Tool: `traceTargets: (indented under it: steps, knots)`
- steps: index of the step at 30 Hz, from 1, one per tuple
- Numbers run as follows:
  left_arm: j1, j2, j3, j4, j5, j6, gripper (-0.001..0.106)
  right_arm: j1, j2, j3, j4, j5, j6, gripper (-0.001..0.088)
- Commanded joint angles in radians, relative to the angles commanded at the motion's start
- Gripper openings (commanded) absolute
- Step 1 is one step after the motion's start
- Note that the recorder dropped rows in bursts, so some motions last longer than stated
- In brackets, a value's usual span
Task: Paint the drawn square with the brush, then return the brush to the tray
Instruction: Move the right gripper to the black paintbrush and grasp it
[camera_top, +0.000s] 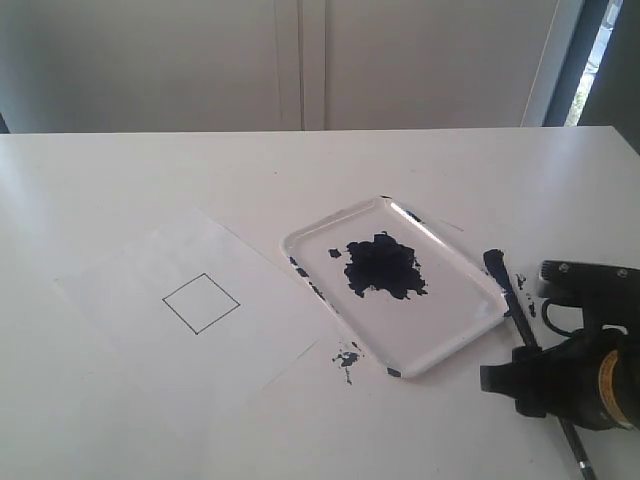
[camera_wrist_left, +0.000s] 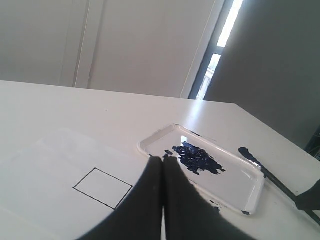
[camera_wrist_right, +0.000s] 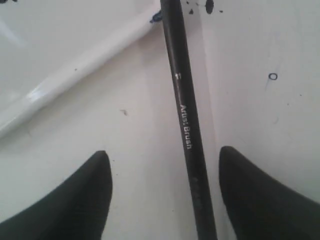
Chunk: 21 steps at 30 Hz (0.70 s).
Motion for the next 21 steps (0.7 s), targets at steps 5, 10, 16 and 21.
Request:
traceTargets:
  steps: [5,10,16,21]
  knots:
    - [0.0,0.0,0.0,0.0,0.0,0.0,0.0,0.0,0.008,0.001,0.008,0.062,0.0,0.0483]
    - [0.0,0.0,0.0,0.0,0.0,0.0,0.0,0.0,0.019,0.006,0.008,0.062,0.0,0.0483]
    - [0.0,0.0,0.0,0.0,0.0,0.0,0.0,0.0,0.058,0.024,0.008,0.065,0.0,0.048]
    - [0.0,0.0,0.0,0.0,0.0,0.0,0.0,0.0,0.065,0.024,0.008,0.06,0.0,0.0354]
